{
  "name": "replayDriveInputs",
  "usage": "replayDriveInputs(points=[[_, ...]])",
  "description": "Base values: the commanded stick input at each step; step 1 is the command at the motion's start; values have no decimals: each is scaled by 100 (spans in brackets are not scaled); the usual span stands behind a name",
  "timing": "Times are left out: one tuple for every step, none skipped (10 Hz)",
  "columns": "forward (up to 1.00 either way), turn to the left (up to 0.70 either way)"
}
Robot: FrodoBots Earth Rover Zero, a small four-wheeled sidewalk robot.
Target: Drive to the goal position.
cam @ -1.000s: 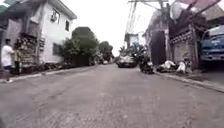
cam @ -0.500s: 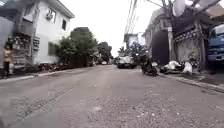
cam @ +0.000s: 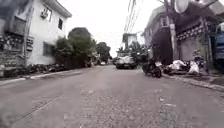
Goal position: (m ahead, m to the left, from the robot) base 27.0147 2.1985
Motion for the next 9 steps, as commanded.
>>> replayDriveInputs(points=[[100,0],[100,0],[100,0],[100,0],[100,0],[100,0],[100,0],[100,0],[100,0]])
